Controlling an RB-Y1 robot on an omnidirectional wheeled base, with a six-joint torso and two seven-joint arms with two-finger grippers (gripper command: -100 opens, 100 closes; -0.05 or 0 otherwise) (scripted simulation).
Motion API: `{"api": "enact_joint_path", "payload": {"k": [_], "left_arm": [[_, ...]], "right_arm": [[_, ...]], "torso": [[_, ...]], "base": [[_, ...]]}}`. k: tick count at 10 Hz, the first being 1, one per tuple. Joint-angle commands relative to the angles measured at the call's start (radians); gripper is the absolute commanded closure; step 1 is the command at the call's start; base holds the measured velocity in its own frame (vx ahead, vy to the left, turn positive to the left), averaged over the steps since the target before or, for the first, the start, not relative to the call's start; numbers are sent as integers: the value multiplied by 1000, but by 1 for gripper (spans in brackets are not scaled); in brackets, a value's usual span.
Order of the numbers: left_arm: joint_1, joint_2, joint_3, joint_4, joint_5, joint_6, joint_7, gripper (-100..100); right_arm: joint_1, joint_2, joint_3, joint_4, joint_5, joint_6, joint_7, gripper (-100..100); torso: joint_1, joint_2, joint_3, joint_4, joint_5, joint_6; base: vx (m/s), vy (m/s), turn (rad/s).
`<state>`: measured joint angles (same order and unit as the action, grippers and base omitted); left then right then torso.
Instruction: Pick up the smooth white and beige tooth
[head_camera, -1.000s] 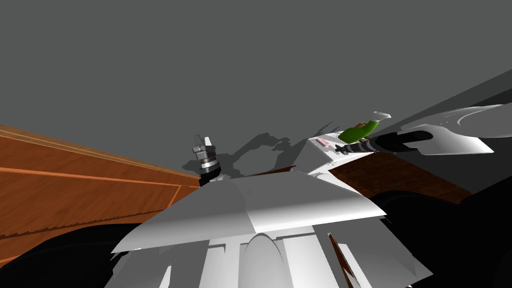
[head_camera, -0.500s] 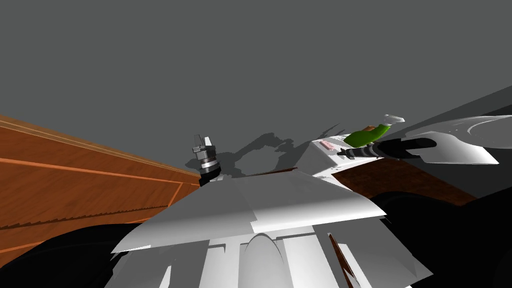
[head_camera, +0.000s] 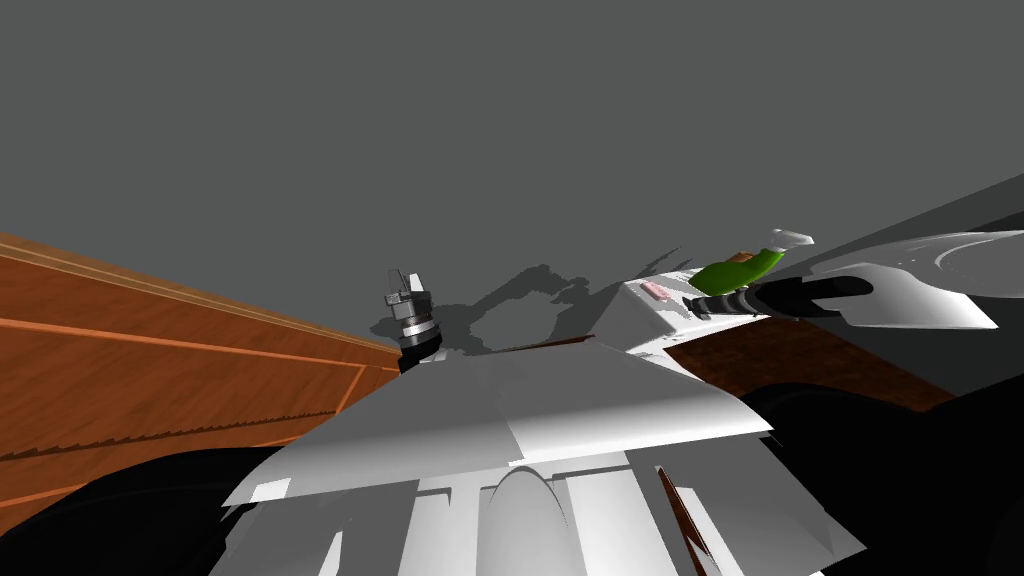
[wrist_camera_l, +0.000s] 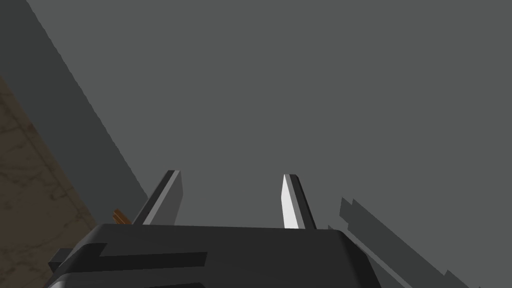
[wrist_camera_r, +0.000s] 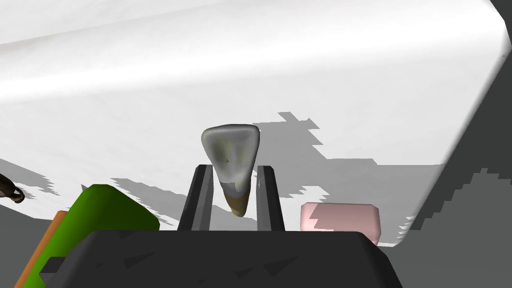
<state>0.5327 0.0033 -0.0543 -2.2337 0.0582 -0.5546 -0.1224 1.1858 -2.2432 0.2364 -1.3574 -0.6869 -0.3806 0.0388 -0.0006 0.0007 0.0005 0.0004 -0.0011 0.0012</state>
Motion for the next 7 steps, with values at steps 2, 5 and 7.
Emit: {"api": "enact_joint_path", "payload": {"k": [2,5,7], "left_arm": [[0,0,0,0,0,0,0,0],[0,0,0,0,0,0,0,0],[0,0,0,0,0,0,0,0]], "right_arm": [[0,0,0,0,0,0,0,0],[-32,-73,43,10,-18,-42,-32,100],[-34,-65,43,4,-16,-33,-29,0]], "torso": [[0,0,0,0,0,0],[3,3,2,1,1,1],[2,2,1,1,1,0]], "base": [[0,0,0],[-29,25,-121],[-8,7,-4]]}}
